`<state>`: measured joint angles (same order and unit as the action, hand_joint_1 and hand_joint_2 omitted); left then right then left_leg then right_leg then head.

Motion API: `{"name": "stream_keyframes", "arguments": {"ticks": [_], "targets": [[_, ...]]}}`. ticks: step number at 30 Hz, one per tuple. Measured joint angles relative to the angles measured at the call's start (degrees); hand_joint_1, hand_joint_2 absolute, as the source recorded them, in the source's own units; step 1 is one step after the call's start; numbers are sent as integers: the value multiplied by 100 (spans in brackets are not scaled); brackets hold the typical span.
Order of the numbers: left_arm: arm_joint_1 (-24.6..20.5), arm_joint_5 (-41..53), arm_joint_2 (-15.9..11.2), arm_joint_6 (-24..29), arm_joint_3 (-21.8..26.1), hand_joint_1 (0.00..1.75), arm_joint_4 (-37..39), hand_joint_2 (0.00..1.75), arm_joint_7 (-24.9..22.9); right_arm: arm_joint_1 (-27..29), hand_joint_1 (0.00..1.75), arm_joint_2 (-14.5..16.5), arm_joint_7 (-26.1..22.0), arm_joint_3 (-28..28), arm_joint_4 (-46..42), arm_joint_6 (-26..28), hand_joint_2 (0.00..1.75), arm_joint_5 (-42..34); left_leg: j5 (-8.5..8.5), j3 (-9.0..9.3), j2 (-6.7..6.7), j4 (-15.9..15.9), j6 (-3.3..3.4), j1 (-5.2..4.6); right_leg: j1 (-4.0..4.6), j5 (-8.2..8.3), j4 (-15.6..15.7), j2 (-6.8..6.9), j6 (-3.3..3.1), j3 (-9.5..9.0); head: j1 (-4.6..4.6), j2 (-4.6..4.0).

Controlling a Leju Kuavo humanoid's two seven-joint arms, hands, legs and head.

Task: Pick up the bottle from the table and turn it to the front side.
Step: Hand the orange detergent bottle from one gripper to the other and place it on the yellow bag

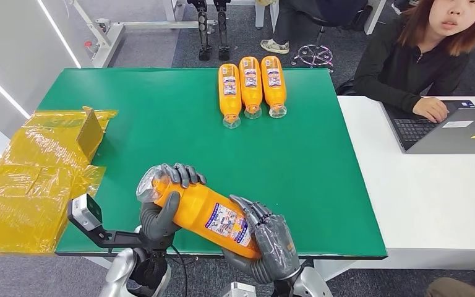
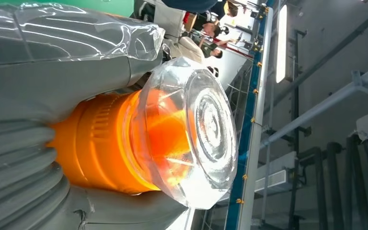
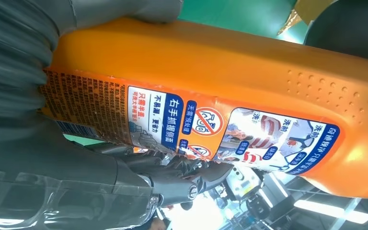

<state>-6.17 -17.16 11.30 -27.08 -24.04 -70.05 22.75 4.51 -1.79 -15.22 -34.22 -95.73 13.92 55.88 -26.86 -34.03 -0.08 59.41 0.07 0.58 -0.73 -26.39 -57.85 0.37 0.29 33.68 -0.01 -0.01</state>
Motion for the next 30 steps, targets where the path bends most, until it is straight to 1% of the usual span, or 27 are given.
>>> {"name": "stream_keyframes", "arguments": {"ticks": [3,7,11,18,22,25,27,30], "targets": [[-2,-12,-2,2,0,169,0,175,-8,1,175,-1,-43,9,35,27,175,-54,0,0,0,0,0,0,0,0,0,0,0,0,1,-1],[-2,-29,-6,10,0,166,0,175,-9,17,0,-2,-110,14,80,91,175,-112,0,0,0,0,0,0,0,0,0,0,0,1,1,0],[-3,-38,-16,25,0,162,0,175,-24,30,0,-2,-157,-17,98,102,175,-114,0,0,0,0,0,0,0,0,0,0,0,1,1,1],[-3,-46,-22,58,0,163,0,175,-28,26,0,-2,-159,-21,151,132,175,-117,0,0,0,0,0,0,0,0,0,0,0,1,0,1],[-3,-39,-22,70,0,158,0,175,-28,26,0,-2,-159,-25,167,155,175,-116,0,0,0,0,0,0,0,0,0,0,0,1,1,0],[-7,73,-23,166,0,167,0,175,1,26,0,-2,-159,-36,195,183,175,-111,0,0,0,0,0,0,0,0,0,0,0,1,0,0],[-32,465,-34,499,0,169,10,175,70,27,0,-2,-159,-53,223,216,175,-109,0,0,0,0,0,0,0,0,0,0,0,1,0,1],[-146,1488,-83,1341,7,169,91,175,188,34,0,-2,-159,-74,244,294,175,-108,0,0,0,0,0,0,0,0,0,0,0,1,-1,0]]}}
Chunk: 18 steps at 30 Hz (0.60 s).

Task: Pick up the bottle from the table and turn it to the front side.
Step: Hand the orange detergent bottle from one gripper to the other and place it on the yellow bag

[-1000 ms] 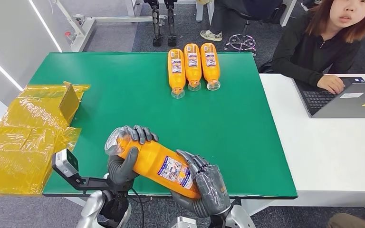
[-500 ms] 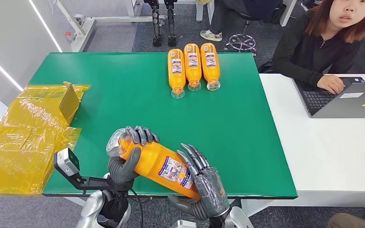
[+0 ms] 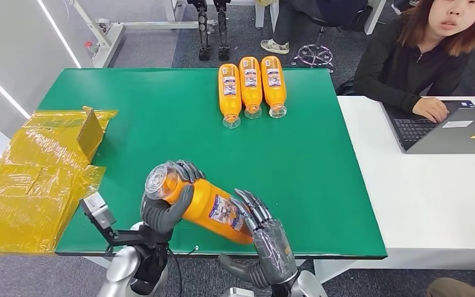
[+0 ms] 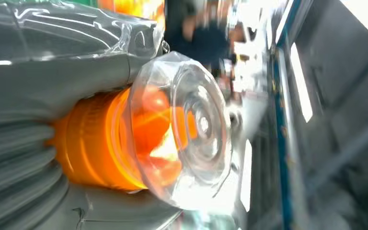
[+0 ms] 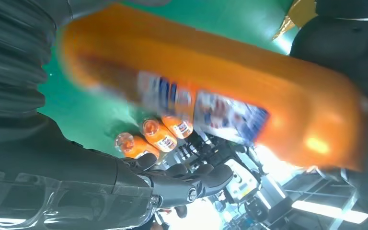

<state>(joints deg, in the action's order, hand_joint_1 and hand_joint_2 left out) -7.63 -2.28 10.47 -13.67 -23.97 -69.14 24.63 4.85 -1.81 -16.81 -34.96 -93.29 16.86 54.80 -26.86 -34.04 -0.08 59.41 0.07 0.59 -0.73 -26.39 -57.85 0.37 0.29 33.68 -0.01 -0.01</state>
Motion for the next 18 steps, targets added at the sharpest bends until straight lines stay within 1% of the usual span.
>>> {"name": "stream_keyframes", "arguments": {"ticks": [3,5,7,10,14,18], "targets": [[-181,1102,-96,844,50,168,155,175,12,15,0,0,-1,-27,7,68,175,1,1,1,0,0,0,1,1,1,-1,-1,-1,0,0,0],[-286,1684,-179,1226,115,168,242,175,-14,25,0,0,-8,-45,9,85,175,-9,2,2,1,0,-1,1,1,1,-3,-2,-2,0,-1,1],[-361,2040,-271,1395,204,168,298,175,-22,25,0,0,-20,-52,10,85,175,-27,2,1,1,0,-2,2,1,1,-3,-2,-2,0,0,0],[-450,2331,-404,1493,339,169,372,175,-24,9,0,-1,-49,-71,33,79,175,-67,2,0,1,0,-3,2,1,1,-3,-2,-2,0,1,1],[-544,2759,-510,1683,499,169,459,175,-65,-52,0,0,-78,-97,98,74,175,-131,2,0,0,0,-3,1,1,1,-3,-2,-2,1,1,-1],[-732,3494,-620,2145,564,169,567,175,-239,-160,0,0,-79,-152,175,65,175,-143,3,0,0,0,-2,1,0,2,-3,-1,-2,0,1,-1]]}}
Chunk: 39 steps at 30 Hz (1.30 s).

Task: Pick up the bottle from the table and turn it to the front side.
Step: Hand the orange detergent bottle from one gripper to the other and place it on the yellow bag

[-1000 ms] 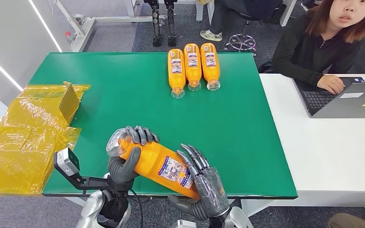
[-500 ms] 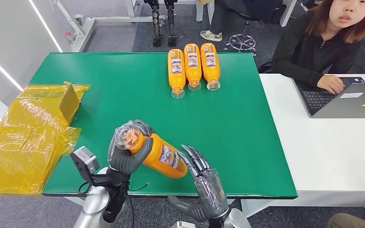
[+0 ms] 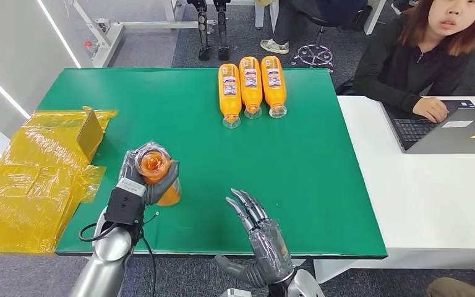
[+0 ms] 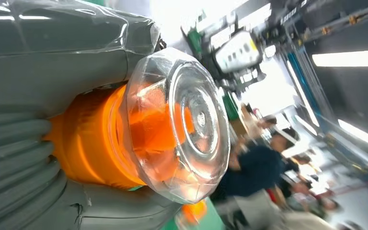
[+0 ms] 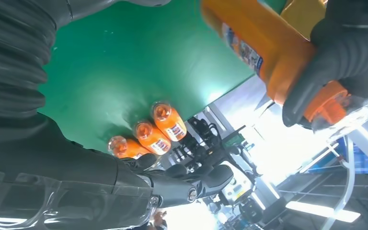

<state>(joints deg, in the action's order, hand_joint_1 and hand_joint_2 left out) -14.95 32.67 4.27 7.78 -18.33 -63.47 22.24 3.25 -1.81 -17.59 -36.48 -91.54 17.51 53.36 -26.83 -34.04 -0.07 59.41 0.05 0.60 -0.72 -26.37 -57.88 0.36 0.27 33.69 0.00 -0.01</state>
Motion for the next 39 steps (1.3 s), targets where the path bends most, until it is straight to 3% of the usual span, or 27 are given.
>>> {"name": "stream_keyframes", "arguments": {"ticks": [7,15,22,29,35,36,37,39], "targets": [[-429,1892,-312,833,-20,167,181,175,-501,-175,0,0,-52,-77,134,-52,175,-147,3,1,1,0,-3,1,1,2,-2,-2,-2,0,-1,1],[-914,3817,-832,1297,-153,168,709,175,-1118,-300,0,-3,-61,-127,232,-45,175,-305,4,2,2,0,-4,1,1,2,-4,-3,-3,2,-1,-1],[-1293,4783,-1183,1469,-313,168,1705,175,-1595,-301,0,-25,-62,-131,237,-61,175,-387,5,2,5,0,-6,1,1,2,-4,-8,-3,3,0,1],[-1584,5513,-1346,1563,-458,166,3082,175,-2160,-303,0,-93,-115,-131,236,-79,175,-496,5,2,18,0,-6,1,1,3,-4,-27,-4,8,0,1],[-1673,5700,-1463,1492,-722,162,3824,175,-2649,-302,0,-171,-160,-131,236,-87,175,-591,5,0,18,0,-6,1,1,3,-4,-26,-4,11,0,1],[-1680,5702,-1480,1451,-776,159,3918,175,-2726,-299,0,-185,-168,-131,236,-90,175,-591,5,0,18,-1,-6,1,1,3,-4,-27,-4,12,0,1],[-1684,5702,-1499,1417,-832,141,4000,175,-2797,-293,0,-199,-173,-130,235,-90,175,-591,4,0,18,-1,-6,1,1,3,-4,-27,-4,12,0,1],[-1685,5705,-1539,1353,-928,61,4136,175,-2909,-270,0,-230,-181,-129,232,-88,175,-591,4,-1,18,-1,-6,1,1,3,-4,-27,-4,13,0,1]]}}
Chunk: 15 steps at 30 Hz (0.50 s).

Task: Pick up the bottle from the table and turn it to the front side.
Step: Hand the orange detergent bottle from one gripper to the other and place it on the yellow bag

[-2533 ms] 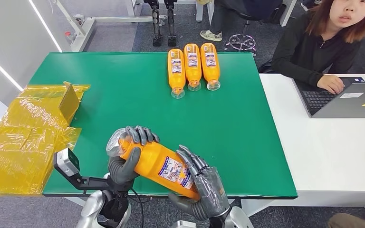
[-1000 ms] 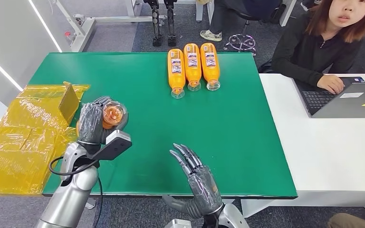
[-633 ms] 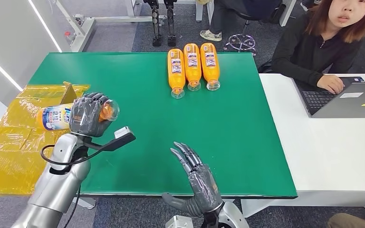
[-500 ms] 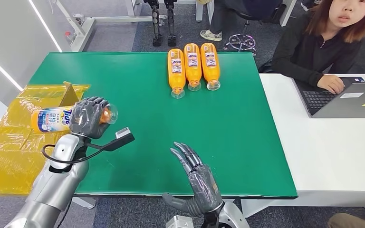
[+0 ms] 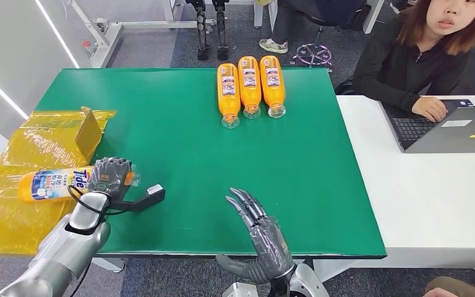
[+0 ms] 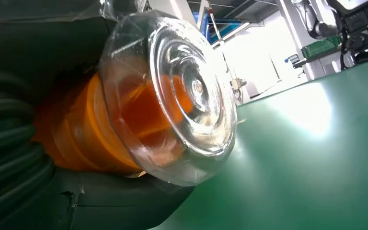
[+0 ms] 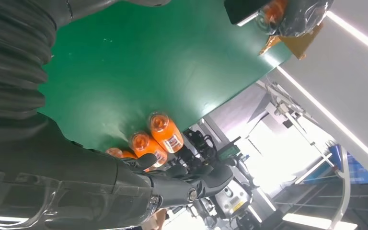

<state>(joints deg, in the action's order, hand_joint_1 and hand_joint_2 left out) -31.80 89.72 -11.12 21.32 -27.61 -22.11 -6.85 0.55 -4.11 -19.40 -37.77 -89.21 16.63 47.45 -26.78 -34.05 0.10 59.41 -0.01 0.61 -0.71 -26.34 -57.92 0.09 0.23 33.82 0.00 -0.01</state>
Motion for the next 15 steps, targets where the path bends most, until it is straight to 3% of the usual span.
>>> {"name": "stream_keyframes", "arguments": {"ticks": [1,2,15], "targets": [[0,1,-20,-27,-40,23,58,175,-38,16,0,-14,-5,0,-3,2,175,0,0,0,0,0,0,0,0,0,0,1,0,0,0,-1],[1,1,-38,-57,-76,0,112,175,-68,36,0,-27,-14,0,-10,3,175,1,0,-1,-1,0,0,0,0,0,0,1,0,0,0,-1],[-120,9,-84,-177,-192,0,326,175,-150,120,0,-139,-109,0,-66,-21,175,-46,1,1,-1,0,0,0,0,1,-1,1,-1,-1,0,1]]}}
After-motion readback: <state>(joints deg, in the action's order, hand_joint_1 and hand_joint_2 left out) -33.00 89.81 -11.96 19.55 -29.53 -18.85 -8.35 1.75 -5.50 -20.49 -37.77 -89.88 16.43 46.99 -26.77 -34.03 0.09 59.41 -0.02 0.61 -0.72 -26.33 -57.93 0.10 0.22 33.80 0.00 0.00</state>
